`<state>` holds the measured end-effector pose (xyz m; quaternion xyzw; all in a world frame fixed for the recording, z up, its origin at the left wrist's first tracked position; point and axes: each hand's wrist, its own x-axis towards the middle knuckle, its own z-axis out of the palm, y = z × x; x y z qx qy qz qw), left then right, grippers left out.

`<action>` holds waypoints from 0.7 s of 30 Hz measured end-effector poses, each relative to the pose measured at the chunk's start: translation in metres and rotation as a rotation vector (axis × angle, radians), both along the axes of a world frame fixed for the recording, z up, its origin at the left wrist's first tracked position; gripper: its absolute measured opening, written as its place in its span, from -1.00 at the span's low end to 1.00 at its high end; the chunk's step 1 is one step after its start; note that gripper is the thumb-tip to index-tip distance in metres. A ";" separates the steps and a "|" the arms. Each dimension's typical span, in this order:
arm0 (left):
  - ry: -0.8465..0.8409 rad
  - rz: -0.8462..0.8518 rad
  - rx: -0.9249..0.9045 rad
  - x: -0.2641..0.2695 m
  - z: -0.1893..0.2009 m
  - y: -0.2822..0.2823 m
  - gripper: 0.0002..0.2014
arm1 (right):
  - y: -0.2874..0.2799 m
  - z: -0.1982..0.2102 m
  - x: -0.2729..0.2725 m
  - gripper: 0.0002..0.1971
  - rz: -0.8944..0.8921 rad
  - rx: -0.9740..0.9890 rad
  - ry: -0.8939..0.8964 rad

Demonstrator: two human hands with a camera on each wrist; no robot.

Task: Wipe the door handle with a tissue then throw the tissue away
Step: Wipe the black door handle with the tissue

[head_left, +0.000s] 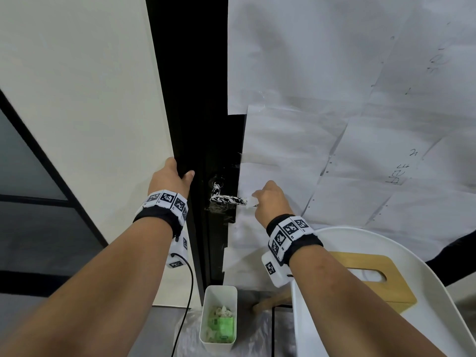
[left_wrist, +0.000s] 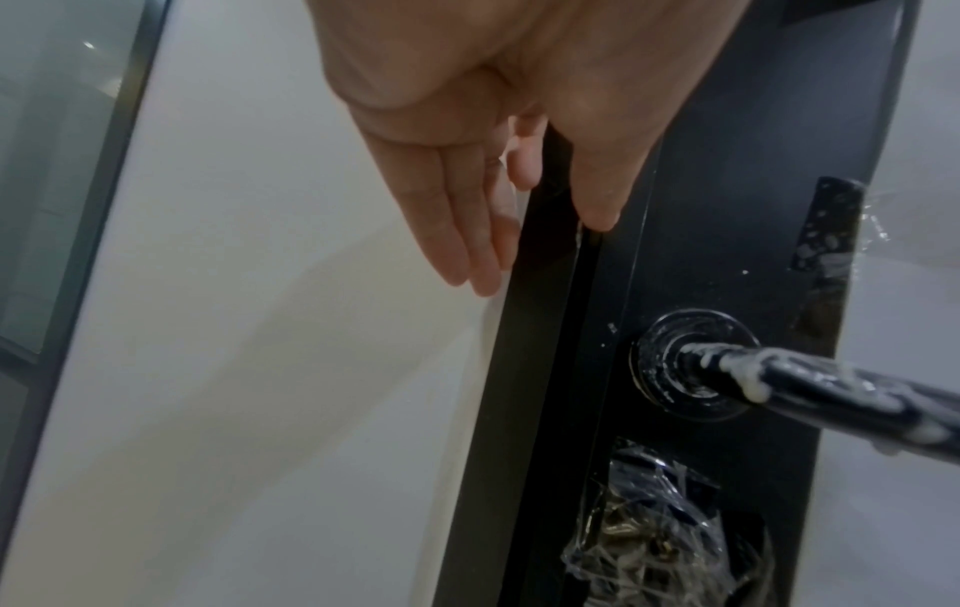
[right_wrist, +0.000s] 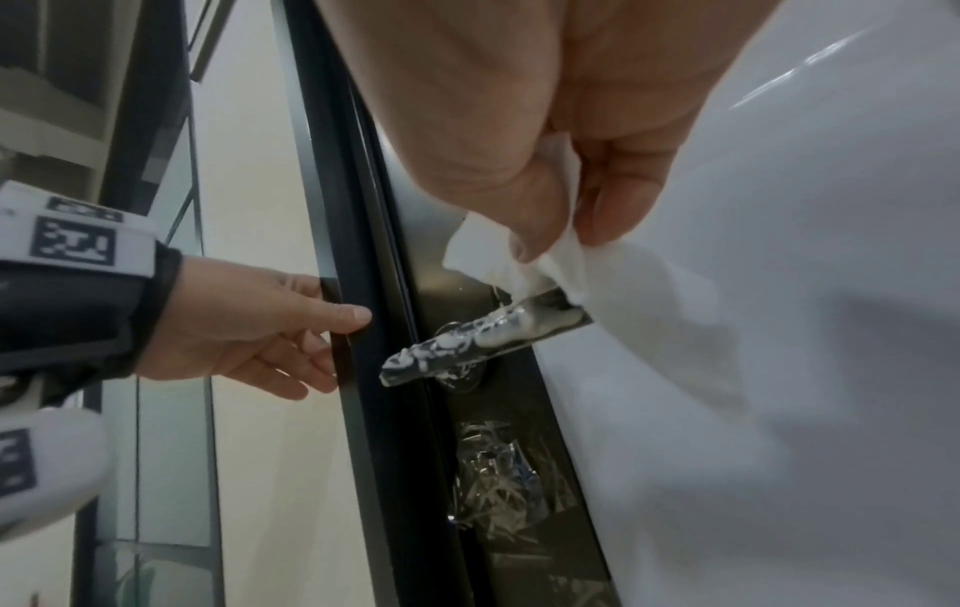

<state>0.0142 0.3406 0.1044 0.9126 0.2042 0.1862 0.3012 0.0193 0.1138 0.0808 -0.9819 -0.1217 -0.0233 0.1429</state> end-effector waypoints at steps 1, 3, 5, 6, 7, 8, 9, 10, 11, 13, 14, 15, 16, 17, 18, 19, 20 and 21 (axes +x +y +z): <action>0.001 0.001 0.001 0.000 0.000 0.000 -0.69 | -0.001 0.000 0.000 -0.64 -0.025 0.004 -0.006; 0.003 -0.001 0.004 0.000 0.000 0.000 -0.68 | -0.002 -0.001 -0.001 -0.66 -0.054 -0.020 -0.001; 0.006 -0.003 0.000 0.000 0.000 0.000 -0.68 | 0.002 -0.001 -0.004 -0.67 -0.046 -0.042 0.008; 0.008 -0.003 0.000 0.000 0.000 0.000 -0.68 | 0.005 -0.001 -0.006 -0.67 -0.029 -0.043 0.010; 0.010 -0.002 0.000 0.000 0.000 0.000 -0.68 | 0.009 0.000 -0.006 -0.68 -0.008 -0.036 0.012; 0.011 -0.002 0.001 0.000 0.001 0.000 -0.68 | 0.011 0.001 -0.007 -0.68 0.016 -0.025 0.014; 0.013 -0.002 0.001 0.000 0.001 0.000 -0.68 | 0.012 0.002 -0.006 -0.68 0.040 -0.008 0.022; 0.014 -0.003 0.001 0.000 0.001 0.000 -0.68 | 0.012 0.002 -0.005 -0.67 0.054 0.022 0.027; 0.015 -0.003 0.002 0.000 0.001 0.000 -0.68 | 0.011 0.003 -0.003 -0.66 0.049 0.064 0.024; 0.013 -0.004 0.007 0.000 0.000 0.000 -0.69 | 0.007 0.006 0.000 -0.67 -0.002 0.164 -0.015; 0.010 -0.005 0.009 0.000 0.000 0.000 -0.69 | 0.004 0.008 0.003 -0.68 -0.028 0.213 -0.039; 0.009 -0.008 0.008 0.000 0.000 0.000 -0.69 | 0.001 0.009 0.004 -0.68 -0.047 0.250 -0.050; 0.008 -0.010 0.007 0.000 0.000 0.000 -0.70 | -0.001 0.012 0.005 -0.66 -0.062 0.277 -0.048; 0.007 -0.011 0.005 0.000 0.000 0.001 -0.69 | -0.003 0.014 0.006 -0.63 -0.075 0.300 -0.037; 0.007 -0.011 0.005 0.001 0.000 0.001 -0.69 | -0.004 0.015 0.007 -0.60 -0.087 0.326 -0.028; 0.007 -0.012 0.006 0.001 0.000 0.001 -0.69 | -0.004 0.016 0.007 -0.61 -0.095 0.337 -0.031; 0.004 -0.014 0.008 0.001 -0.001 0.002 -0.69 | -0.004 0.015 0.008 -0.64 -0.103 0.321 -0.041; 0.002 -0.017 0.008 0.001 -0.001 0.002 -0.69 | -0.003 0.014 0.008 -0.69 -0.110 0.285 -0.040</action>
